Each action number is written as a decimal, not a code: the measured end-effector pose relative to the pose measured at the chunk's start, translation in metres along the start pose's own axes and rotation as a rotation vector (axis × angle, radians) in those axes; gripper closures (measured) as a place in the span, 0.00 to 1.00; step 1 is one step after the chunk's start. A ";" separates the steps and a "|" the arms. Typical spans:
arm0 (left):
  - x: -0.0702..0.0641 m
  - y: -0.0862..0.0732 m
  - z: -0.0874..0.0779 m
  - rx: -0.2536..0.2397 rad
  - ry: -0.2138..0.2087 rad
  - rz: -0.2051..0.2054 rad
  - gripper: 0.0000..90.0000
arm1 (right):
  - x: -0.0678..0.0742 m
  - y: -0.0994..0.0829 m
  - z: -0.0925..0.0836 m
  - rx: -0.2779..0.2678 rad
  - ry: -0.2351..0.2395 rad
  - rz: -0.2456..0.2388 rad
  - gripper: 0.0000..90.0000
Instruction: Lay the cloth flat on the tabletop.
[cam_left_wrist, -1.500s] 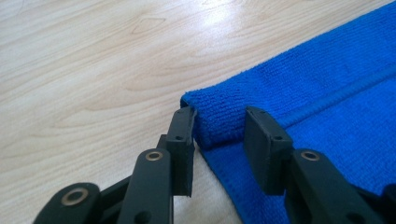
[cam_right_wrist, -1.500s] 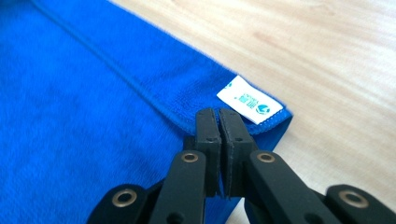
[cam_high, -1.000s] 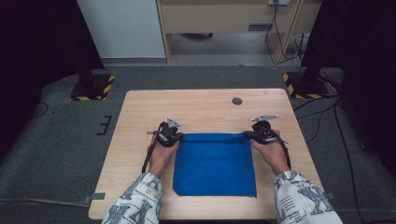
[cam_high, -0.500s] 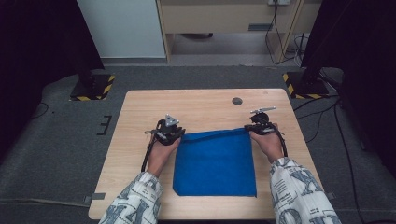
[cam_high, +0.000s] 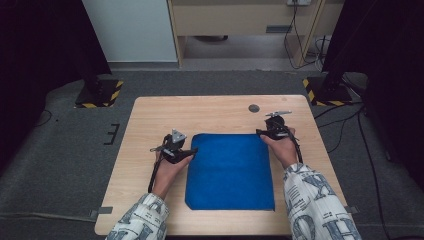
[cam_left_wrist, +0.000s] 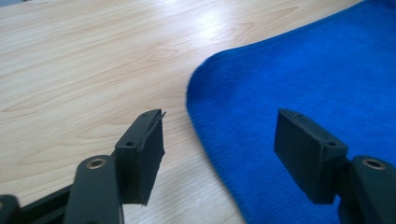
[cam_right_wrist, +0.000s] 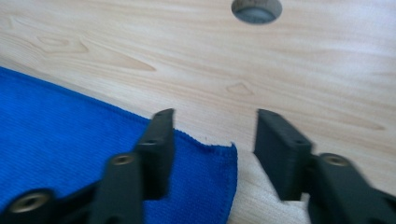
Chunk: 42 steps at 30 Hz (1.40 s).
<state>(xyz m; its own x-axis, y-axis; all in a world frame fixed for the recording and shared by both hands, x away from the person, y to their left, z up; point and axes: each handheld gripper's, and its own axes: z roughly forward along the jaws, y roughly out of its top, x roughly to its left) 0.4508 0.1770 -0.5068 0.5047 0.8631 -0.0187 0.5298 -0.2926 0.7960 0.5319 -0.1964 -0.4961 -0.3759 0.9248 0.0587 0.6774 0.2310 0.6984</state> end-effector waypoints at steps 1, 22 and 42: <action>0.002 0.000 -0.001 0.000 -0.003 -0.010 0.34 | 0.000 0.001 -0.003 -0.005 0.006 -0.008 0.44; 0.004 0.017 -0.028 0.009 -0.028 -0.027 0.13 | 0.092 -0.030 -0.038 -0.050 0.232 -0.159 0.15; 0.014 0.054 -0.022 0.013 -0.119 -0.034 0.11 | 0.193 -0.061 -0.051 -0.023 0.406 -0.316 0.26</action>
<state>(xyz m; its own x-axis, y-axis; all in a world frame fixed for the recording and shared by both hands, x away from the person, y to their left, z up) 0.4716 0.1826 -0.4510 0.5636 0.8176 -0.1177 0.5564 -0.2703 0.7857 0.3858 -0.0474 -0.4916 -0.7785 0.6178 0.1108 0.4784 0.4698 0.7419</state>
